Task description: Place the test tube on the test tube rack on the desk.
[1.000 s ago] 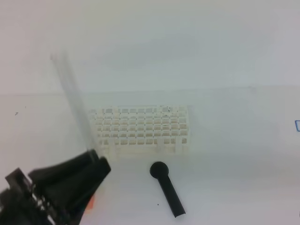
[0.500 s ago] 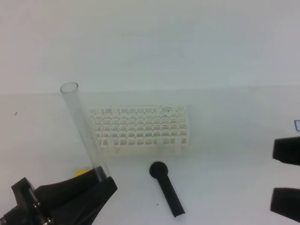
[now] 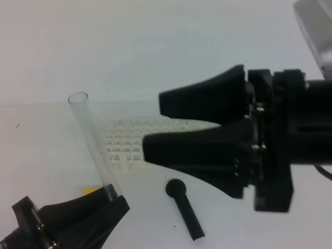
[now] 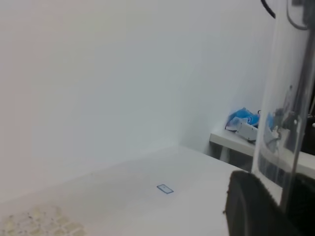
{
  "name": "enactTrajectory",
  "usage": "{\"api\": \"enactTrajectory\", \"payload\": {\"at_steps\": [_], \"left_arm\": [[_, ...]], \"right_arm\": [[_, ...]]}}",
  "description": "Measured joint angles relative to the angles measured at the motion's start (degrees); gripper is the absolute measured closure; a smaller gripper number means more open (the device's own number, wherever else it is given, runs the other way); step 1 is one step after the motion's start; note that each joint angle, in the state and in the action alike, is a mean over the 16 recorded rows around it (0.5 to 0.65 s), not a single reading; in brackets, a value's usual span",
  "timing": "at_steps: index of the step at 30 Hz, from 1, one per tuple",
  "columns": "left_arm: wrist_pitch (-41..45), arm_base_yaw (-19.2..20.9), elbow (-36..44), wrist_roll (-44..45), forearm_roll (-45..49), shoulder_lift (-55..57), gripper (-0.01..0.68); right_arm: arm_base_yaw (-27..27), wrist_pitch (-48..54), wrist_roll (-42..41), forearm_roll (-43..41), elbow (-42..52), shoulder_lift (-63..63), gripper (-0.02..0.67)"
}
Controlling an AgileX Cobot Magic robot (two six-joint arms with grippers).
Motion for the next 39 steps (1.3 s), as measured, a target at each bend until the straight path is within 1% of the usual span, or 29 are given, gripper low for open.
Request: {"api": "enactTrajectory", "payload": {"at_steps": [4,9,15,21,31,39], "left_arm": [[0.03,0.0,0.0,0.18,0.06,0.0,0.565],[0.09,0.0,0.0,0.38,0.13,0.0,0.565],[0.24,0.0,0.0,0.39,0.14,0.0,0.565],[0.7,0.0,0.01,0.37,0.14,0.0,0.565],[1.53,0.0,0.06,0.29,-0.95,0.0,0.565],[1.59,0.0,0.09,0.25,-2.73,0.0,0.565]], "right_arm": [[2.56,-1.39,-3.03,4.09,-4.17,5.44,0.123],[4.13,-0.76,-5.49,8.03,-8.68,11.1,0.123],[5.71,0.68,-6.35,9.46,-12.38,15.7,0.123],[7.13,0.9,-7.05,10.15,-14.0,17.63,0.133],[7.73,0.75,-7.87,10.73,-14.46,18.16,0.222],[7.73,0.96,-7.98,10.75,-14.47,18.28,0.328]]}}
